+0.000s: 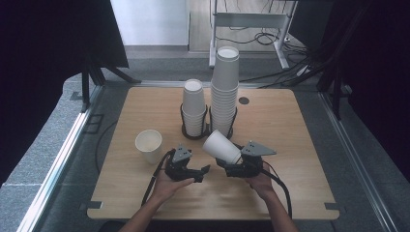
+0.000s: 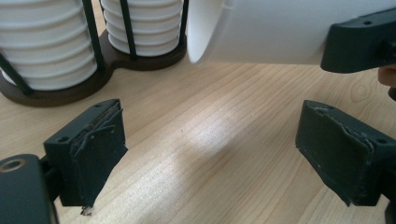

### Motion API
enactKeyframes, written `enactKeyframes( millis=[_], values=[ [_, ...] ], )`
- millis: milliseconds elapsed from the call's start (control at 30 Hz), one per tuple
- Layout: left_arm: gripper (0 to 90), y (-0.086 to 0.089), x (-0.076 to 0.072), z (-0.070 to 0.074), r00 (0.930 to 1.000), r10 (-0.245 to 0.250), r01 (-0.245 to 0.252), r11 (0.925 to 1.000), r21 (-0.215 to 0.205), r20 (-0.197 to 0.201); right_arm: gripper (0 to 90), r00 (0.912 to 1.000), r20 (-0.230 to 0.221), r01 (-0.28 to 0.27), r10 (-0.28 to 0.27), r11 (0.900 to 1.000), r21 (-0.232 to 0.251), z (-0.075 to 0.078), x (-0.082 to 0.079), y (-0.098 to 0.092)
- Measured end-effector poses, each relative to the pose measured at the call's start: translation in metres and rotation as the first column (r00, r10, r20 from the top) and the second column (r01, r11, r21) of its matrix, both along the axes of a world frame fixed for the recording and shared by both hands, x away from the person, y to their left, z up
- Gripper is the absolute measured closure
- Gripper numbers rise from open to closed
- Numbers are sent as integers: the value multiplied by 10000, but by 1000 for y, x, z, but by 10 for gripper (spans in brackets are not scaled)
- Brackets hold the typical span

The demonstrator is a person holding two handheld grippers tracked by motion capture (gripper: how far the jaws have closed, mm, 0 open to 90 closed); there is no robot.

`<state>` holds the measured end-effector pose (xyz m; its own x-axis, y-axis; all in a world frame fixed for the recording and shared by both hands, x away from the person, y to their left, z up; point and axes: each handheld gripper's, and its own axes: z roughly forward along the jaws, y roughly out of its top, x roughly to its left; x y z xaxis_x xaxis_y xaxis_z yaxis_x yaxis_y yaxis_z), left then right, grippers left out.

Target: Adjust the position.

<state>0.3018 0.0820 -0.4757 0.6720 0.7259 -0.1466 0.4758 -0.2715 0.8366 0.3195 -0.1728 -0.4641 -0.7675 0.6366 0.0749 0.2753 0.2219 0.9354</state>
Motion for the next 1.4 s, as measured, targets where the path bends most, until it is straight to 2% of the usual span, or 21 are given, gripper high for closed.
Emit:
enactKeyframes(
  millis=[167,300,400,533,700,833,933,1000,1067,1167,1267,1400],
  values=[
    [87,1,2,-4,9990,25,-37,9997,-256,-443,186,9994,348,33,-45,9994,354,-3,-5,0],
    [98,3,5,-8,9965,236,-267,9989,-383,-798,186,9977,645,149,-189,9979,624,-6,-8,-2],
    [102,5,7,-11,9943,254,-312,9980,-554,-1037,186,9971,706,215,-274,9964,825,-8,-10,-4],
    [102,6,8,-13,9890,162,-315,9942,-1024,-1467,186,9962,815,244,-317,9957,896,-11,-13,-4],
    [102,7,10,-18,9778,-33,-348,9835,-1777,-2094,186,9945,1016,142,-241,9951,975,-14,-17,-4],
    [102,10,12,-19,9717,-98,-461,9720,-2303,-2359,186,9933,1131,105,-221,9947,1018,-15,-19,-4],
    [102,13,13,-17,9708,-191,-477,9615,-2706,-2390,186,9929,1172,91,-207,9951,980,-16,-20,-3],
    [102,16,13,-15,9714,-354,-405,9495,-3111,-2348,186,9926,1199,73,-187,9955,947,-17,-20,-2],
    [101,17,13,-13,9676,-607,-336,9313,-3628,-2453,186,9925,1210,76,-191,9955,949,-18,-20,-1],
    [86,17,15,-13,9570,-1199,-129,8921,-4516,-2641,186,9917,1273,41,-168,9951,990,-18,-22,1],
    [70,15,17,-12,9493,-1595,0,8617,-5075,-2710,186,9904,1373,36,-165,9956,938,-19,-23,4],
    [58,12,21,-11,9349,-2001,-86,8131,-5821,-2932,187,9897,1414,70,-208,9952,980,-22,-24,6]
  ],
)
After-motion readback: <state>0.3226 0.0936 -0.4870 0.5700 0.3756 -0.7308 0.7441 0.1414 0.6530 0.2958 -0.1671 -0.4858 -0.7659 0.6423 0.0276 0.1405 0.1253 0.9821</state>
